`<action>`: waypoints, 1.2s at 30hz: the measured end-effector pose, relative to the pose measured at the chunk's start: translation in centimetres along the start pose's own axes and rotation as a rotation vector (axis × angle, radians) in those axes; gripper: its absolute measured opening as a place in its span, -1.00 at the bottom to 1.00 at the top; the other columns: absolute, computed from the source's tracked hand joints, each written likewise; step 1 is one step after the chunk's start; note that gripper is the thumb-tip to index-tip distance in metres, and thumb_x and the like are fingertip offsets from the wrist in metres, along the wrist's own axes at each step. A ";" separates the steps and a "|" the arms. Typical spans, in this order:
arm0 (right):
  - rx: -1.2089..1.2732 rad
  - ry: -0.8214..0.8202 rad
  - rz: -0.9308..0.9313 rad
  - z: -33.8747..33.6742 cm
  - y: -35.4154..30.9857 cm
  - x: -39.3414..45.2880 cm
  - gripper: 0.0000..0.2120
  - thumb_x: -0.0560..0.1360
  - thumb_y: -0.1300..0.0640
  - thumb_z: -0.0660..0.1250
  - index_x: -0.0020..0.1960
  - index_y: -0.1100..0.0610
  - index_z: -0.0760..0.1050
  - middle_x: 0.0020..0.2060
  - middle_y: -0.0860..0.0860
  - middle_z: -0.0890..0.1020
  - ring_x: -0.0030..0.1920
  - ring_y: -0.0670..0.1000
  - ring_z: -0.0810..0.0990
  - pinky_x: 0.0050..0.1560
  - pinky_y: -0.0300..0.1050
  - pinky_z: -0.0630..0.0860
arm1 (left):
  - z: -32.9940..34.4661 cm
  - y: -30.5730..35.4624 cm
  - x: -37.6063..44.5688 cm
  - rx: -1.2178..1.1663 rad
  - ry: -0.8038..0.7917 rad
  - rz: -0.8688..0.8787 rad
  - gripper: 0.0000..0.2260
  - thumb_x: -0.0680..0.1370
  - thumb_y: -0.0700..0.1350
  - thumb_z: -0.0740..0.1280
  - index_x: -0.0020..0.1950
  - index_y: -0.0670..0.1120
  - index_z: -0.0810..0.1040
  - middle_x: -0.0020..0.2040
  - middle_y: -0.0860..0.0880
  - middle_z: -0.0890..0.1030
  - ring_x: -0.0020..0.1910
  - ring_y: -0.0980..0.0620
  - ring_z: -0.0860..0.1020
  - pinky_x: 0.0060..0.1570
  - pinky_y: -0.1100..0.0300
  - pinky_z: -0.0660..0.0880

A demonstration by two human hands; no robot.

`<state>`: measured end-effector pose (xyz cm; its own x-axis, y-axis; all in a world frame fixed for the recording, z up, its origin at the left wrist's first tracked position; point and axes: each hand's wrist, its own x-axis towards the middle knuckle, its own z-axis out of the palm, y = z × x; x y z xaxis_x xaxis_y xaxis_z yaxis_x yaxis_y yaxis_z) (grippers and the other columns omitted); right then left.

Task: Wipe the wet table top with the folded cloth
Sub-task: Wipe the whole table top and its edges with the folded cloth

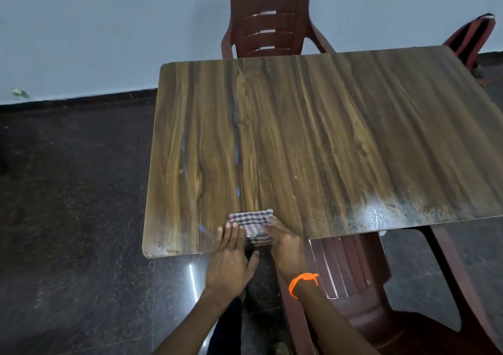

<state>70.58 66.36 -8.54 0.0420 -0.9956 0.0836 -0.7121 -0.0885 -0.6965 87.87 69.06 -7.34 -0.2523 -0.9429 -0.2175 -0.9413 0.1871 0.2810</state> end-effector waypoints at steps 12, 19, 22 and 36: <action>0.005 -0.098 -0.057 0.8 -1.7 12.5 -0.72 0.51 0.26 0.29 0.17 0.07 0.59 0.27 -0.02 0.56 0.19 0.03 0.58 0.14 -0.05 0.53 | -3.5 -2.4 11.3 0.068 0.100 -0.158 -0.36 0.67 0.17 0.03 0.59 -0.25 0.26 0.58 -0.23 0.32 0.62 -0.13 0.20 0.62 -0.08 -0.08; 0.024 -0.174 -0.097 3.3 -1.9 9.5 -0.73 0.55 0.16 0.25 0.23 0.01 0.53 0.33 -0.14 0.48 0.29 -0.10 0.49 0.23 -0.11 0.49 | -3.0 -3.9 5.8 -0.011 0.117 -0.147 -0.33 0.65 0.20 -0.01 0.51 -0.29 0.39 0.50 -0.28 0.42 0.56 -0.18 0.31 0.60 -0.12 0.09; 0.012 -0.177 -0.103 1.9 -0.3 7.5 -0.65 0.47 0.14 0.26 0.24 -0.01 0.54 0.32 -0.13 0.50 0.33 -0.20 0.42 0.29 -0.22 0.42 | -1.6 -2.0 3.5 -0.041 0.092 -0.106 -0.35 0.65 0.19 0.06 0.50 -0.30 0.41 0.49 -0.29 0.42 0.55 -0.21 0.32 0.55 -0.14 0.16; -0.036 -0.077 -0.002 1.4 0.1 20.0 -0.57 0.36 0.40 0.26 0.13 0.05 0.60 0.26 -0.04 0.57 0.25 -0.12 0.51 0.23 -0.34 0.40 | -5.6 -3.9 16.7 0.051 0.032 -0.102 -0.33 0.67 0.21 -0.06 0.62 -0.23 0.20 0.61 -0.23 0.26 0.64 -0.09 0.11 0.63 -0.07 -0.08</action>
<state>72.33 46.41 -7.91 0.0959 -0.9950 0.0290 -0.7364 -0.0905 -0.6704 88.61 50.97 -6.82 -0.1485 -0.9658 -0.2127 -0.9721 0.1031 0.2106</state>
